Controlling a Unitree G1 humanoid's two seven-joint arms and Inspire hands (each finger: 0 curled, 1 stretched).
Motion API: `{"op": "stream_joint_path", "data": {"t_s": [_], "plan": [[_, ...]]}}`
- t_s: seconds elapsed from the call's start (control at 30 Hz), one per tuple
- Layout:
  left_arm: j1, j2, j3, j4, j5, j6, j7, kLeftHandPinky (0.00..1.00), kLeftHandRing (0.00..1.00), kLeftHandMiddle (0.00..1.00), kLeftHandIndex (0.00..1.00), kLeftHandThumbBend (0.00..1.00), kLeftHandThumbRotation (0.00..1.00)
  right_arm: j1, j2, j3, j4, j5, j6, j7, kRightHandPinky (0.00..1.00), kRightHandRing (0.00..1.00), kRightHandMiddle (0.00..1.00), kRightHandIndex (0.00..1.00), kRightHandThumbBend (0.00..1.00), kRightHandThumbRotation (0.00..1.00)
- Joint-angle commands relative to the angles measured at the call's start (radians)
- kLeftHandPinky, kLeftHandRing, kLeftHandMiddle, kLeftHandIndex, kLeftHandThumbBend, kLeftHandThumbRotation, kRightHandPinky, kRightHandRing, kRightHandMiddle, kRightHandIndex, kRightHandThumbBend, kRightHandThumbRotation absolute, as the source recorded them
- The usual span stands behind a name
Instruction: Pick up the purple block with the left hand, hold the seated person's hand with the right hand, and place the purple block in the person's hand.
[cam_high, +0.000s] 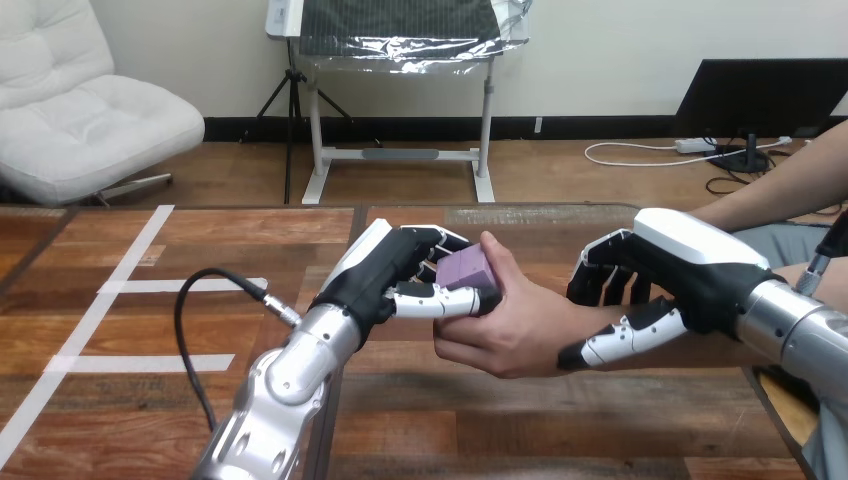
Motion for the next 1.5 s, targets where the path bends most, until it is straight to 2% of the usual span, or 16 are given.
{"op": "stream_joint_path", "data": {"t_s": [0.0, 0.17, 0.3, 0.57, 0.9, 1.13, 1.47], "plan": [[0.002, -0.013, -0.002, -0.133, -0.034, -0.004, -0.019, 0.53, 0.65, 0.69, 0.69, 0.70, 0.67, 0.017, 0.011, -0.007, 0.001, 0.035, -0.028, 0.008, 0.56, 0.68, 0.70, 0.73, 0.94, 0.62], [0.037, -0.002, 0.008, -0.195, -0.039, 0.005, -0.020, 0.56, 0.68, 0.72, 0.72, 0.72, 0.73, 0.025, 0.022, -0.021, 0.002, 0.055, -0.022, 0.003, 0.58, 0.71, 0.74, 0.77, 0.96, 0.67], [0.073, 0.007, 0.020, -0.251, -0.042, 0.005, -0.016, 0.59, 0.71, 0.75, 0.73, 0.72, 0.76, 0.030, 0.037, -0.038, 0.005, 0.095, -0.007, 0.009, 0.60, 0.74, 0.76, 0.79, 0.96, 0.67], [0.129, 0.022, 0.042, -0.344, -0.060, 0.027, -0.016, 0.63, 0.76, 0.79, 0.76, 0.72, 0.80, 0.034, 0.050, -0.054, 0.025, 0.152, -0.028, 0.001, 0.62, 0.76, 0.79, 0.84, 0.97, 0.70], [0.201, 0.050, 0.069, -0.461, -0.064, 0.050, -0.011, 0.66, 0.79, 0.81, 0.79, 0.69, 0.83, 0.039, 0.075, -0.070, 0.062, 0.207, -0.095, -0.031, 0.66, 0.80, 0.83, 0.87, 0.96, 0.75], [0.251, 0.065, 0.090, -0.524, -0.075, 0.049, -0.004, 0.68, 0.80, 0.81, 0.79, 0.69, 0.80, 0.045, 0.104, -0.085, 0.084, 0.245, -0.130, -0.056, 0.68, 0.82, 0.86, 0.89, 0.96, 0.76], [0.319, 0.072, 0.121, -0.594, -0.082, 0.048, 0.020, 0.70, 0.80, 0.80, 0.79, 0.71, 0.81, 0.060, 0.151, -0.105, 0.096, 0.258, -0.187, -0.111, 0.69, 0.84, 0.88, 0.90, 0.95, 0.80]]}}
